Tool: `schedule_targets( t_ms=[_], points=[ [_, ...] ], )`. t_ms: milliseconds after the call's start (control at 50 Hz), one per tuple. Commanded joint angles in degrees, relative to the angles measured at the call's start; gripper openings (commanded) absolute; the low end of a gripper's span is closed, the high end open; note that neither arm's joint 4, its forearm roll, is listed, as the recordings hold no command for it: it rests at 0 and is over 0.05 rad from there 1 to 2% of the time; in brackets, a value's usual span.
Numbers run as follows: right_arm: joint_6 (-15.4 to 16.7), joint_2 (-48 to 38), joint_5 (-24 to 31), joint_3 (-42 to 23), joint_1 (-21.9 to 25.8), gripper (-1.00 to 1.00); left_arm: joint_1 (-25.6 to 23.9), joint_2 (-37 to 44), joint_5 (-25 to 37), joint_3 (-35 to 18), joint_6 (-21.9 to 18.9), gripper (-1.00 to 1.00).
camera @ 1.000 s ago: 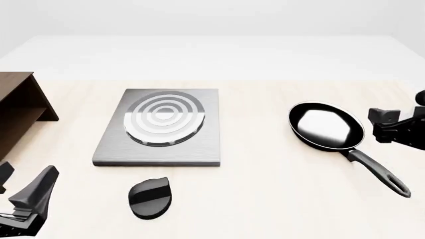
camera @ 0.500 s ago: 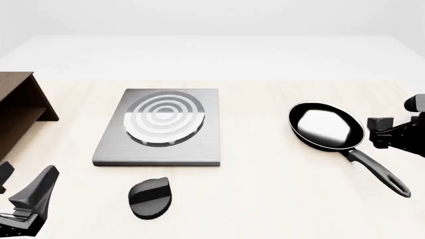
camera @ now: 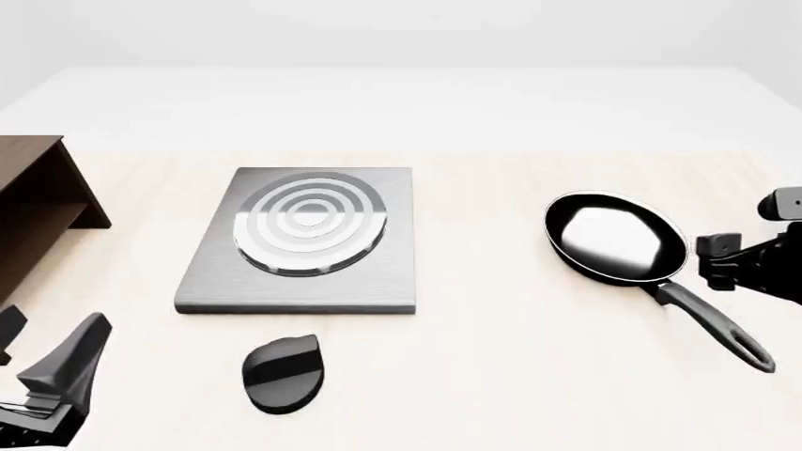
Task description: Turn on the stove and put the frying pan on it.
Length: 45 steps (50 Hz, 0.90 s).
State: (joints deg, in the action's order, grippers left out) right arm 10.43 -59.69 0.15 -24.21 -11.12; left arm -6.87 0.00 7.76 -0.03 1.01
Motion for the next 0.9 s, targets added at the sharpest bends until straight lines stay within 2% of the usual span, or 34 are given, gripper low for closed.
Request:
schedule_targets(
  t_ms=[20,240,900],
  points=[
    [1.2,1.1,3.2,-0.7,-1.4,1.00,0.4,0.0,0.0,0.0,1.1,1.00],
    [1.5,1.4,3.5,0.1,-1.4,1.00,0.3,0.0,-0.1,0.0,1.2,1.00],
    [1.9,-4.8,-3.1,3.7,-2.2,1.00,0.3,0.0,-0.3,0.0,1.4,1.00]
  ],
)
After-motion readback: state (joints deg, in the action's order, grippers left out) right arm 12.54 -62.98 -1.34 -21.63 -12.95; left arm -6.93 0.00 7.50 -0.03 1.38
